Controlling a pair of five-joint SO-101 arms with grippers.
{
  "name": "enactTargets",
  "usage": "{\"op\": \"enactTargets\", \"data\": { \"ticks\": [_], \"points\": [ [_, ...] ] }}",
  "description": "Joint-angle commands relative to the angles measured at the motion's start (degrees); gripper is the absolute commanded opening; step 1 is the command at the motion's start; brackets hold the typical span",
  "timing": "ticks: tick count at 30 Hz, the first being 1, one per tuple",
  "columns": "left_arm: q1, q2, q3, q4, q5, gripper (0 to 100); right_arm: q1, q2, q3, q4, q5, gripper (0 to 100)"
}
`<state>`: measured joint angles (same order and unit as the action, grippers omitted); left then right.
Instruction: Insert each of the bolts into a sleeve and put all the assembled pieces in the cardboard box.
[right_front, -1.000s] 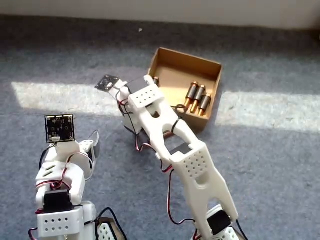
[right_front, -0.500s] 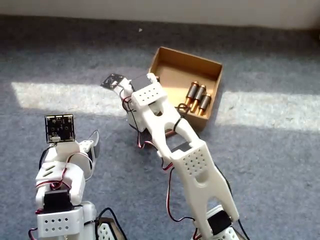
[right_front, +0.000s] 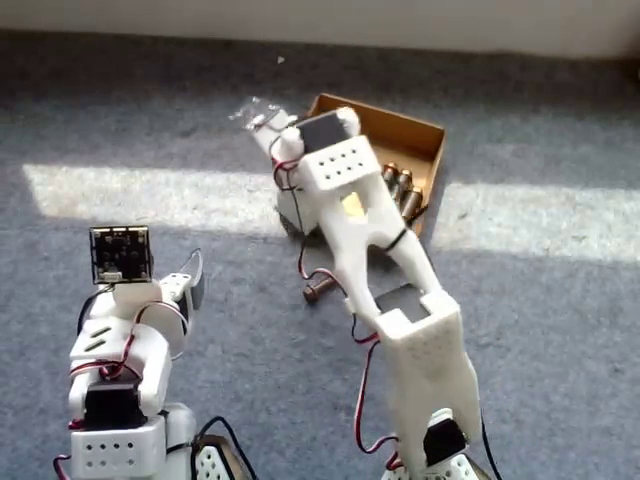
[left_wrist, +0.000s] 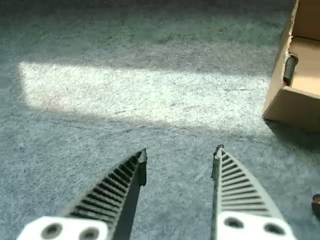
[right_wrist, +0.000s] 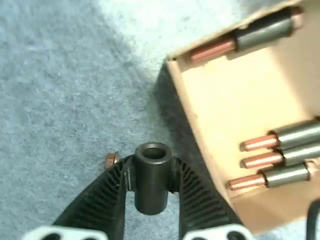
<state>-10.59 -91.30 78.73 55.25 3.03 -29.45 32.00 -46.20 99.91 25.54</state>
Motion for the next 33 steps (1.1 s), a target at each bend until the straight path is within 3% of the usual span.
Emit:
{"op": "enactTargets", "data": {
  "ticks": [1, 8, 16, 23, 33],
  "points": [
    [7.9, 0.2, -5.8, 2.1, -3.3, 22, 4.4, -15.1, 2.9, 1.1, -2.6, 0.6],
    [15.9, 4.4, -15.1, 9.2, -5.5, 23, 10.0, -38.4, 24.6, 0.0, -3.0, 0.6],
    [25.9, 33.8, -29.1, 12.4, -5.7, 24, 18.8, -66.9, 60.4, -14.5, -3.0, 0.6],
    [34.1, 57.5, -38.0, 12.0, -5.4, 27, 26.0, -82.4, 86.5, -26.8, -3.0, 0.6],
    [35.1, 83.7, -48.7, 5.2, 6.9, 27, 29.7, -88.7, 98.2, -32.5, -3.0, 0.6]
  ]
}}
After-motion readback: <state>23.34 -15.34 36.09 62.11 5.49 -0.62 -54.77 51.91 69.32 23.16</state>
